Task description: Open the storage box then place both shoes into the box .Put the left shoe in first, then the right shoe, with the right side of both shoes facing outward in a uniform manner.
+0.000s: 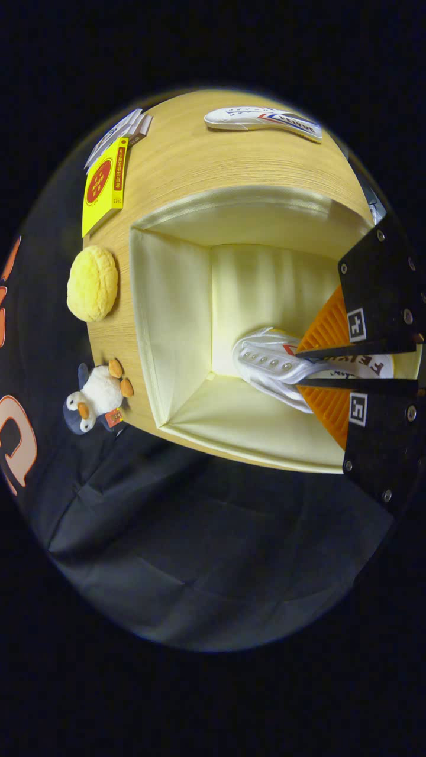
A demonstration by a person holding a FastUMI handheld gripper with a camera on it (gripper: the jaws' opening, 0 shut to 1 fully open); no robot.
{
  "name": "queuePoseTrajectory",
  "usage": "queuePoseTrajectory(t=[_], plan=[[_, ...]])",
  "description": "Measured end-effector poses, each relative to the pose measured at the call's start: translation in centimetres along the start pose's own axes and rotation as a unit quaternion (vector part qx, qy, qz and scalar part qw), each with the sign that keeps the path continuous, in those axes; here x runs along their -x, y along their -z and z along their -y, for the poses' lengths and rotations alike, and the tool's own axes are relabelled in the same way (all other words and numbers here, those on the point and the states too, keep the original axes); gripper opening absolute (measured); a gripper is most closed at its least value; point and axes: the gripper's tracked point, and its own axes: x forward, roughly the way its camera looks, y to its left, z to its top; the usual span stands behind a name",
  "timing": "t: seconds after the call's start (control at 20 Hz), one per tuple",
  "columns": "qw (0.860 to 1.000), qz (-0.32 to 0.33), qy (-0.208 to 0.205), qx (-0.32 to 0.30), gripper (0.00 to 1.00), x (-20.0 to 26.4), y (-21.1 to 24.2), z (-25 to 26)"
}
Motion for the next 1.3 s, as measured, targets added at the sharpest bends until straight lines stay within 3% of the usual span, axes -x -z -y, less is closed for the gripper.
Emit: queuePoseTrajectory(t=[0.15,0.2,0.3,0.6,0.8,1.0,1.3], plan=[[0.999,0.023,-0.042,0.009,0.37,3.7,-1.4,0.2],[0.998,0.037,-0.048,0.017,0.48,5.2,-2.3,0.6],[0.996,0.070,-0.053,0.033,0.61,7.9,-3.7,2.2],[0.986,0.148,0.034,0.062,0.84,13.8,-5.1,14.5],[0.980,0.142,0.135,0.044,0.89,16.0,-2.5,25.1],[0.971,0.117,0.204,0.031,0.89,17.7,0.8,33.5],[0.959,0.090,0.256,0.079,0.88,17.4,3.7,40.6]])
